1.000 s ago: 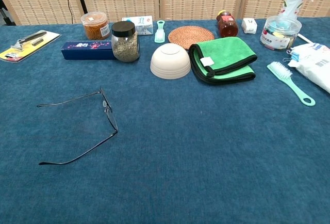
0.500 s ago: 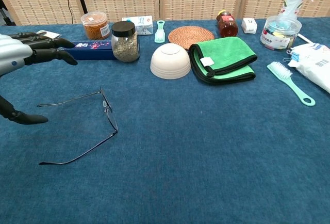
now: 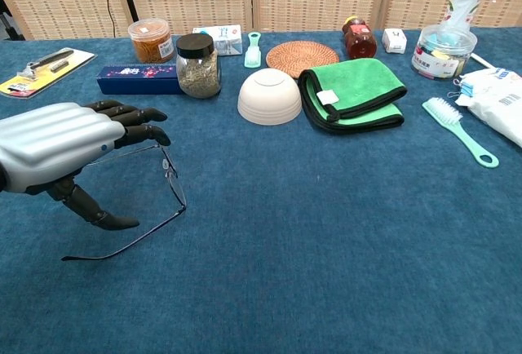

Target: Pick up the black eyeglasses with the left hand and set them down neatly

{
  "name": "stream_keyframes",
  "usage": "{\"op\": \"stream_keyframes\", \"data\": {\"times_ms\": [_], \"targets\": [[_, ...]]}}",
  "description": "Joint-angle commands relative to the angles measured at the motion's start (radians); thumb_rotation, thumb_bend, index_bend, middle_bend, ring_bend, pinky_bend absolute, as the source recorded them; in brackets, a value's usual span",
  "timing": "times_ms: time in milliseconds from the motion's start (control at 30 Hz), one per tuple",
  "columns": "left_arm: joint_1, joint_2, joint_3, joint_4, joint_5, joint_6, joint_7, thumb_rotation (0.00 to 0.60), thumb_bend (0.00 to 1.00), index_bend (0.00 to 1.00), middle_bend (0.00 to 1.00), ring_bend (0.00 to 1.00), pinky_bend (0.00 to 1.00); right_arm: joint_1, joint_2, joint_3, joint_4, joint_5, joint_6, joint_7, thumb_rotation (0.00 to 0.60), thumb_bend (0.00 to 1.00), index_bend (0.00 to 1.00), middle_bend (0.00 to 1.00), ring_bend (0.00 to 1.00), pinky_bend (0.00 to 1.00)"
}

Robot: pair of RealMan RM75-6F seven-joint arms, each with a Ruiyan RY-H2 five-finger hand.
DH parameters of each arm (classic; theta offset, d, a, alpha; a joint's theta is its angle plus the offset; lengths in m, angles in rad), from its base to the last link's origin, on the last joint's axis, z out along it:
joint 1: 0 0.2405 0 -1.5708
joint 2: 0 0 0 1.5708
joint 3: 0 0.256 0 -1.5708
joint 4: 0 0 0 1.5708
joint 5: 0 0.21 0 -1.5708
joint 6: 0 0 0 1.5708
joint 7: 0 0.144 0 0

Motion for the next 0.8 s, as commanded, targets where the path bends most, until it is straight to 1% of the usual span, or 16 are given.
{"op": "stream_keyframes", "data": {"times_ms": [33,167,367,800], "targets": [[-0.011,-0.038,0.003,0.035,-0.03,0.006,0.021,0.353,0.14,0.17,0.0,0.0,0.0,-0.003,0.001,-0.001,0.002,0.001,0.001,0.003,0.6,0.11,0.1,0.01,0.02,0.09],[-0.021,-0.076,0.003,0.065,-0.061,0.009,0.033,0.355,0.14,0.17,0.0,0.0,0.0,-0.009,0.001,-0.002,0.005,0.004,0.005,0.009,0.6,0.11,0.1,0.01,0.02,0.09],[-0.03,-0.111,0.004,0.1,-0.077,0.035,0.048,0.354,0.14,0.19,0.0,0.0,0.0,-0.016,0.002,-0.003,0.011,0.01,0.008,0.015,0.6,0.11,0.1,0.01,0.02,0.1],[-0.048,-0.139,0.019,0.138,-0.101,0.048,0.055,0.353,0.14,0.2,0.0,0.0,0.0,-0.021,0.009,-0.001,0.005,0.011,0.008,0.016,0.6,0.11,0.1,0.01,0.02,0.11]]}}
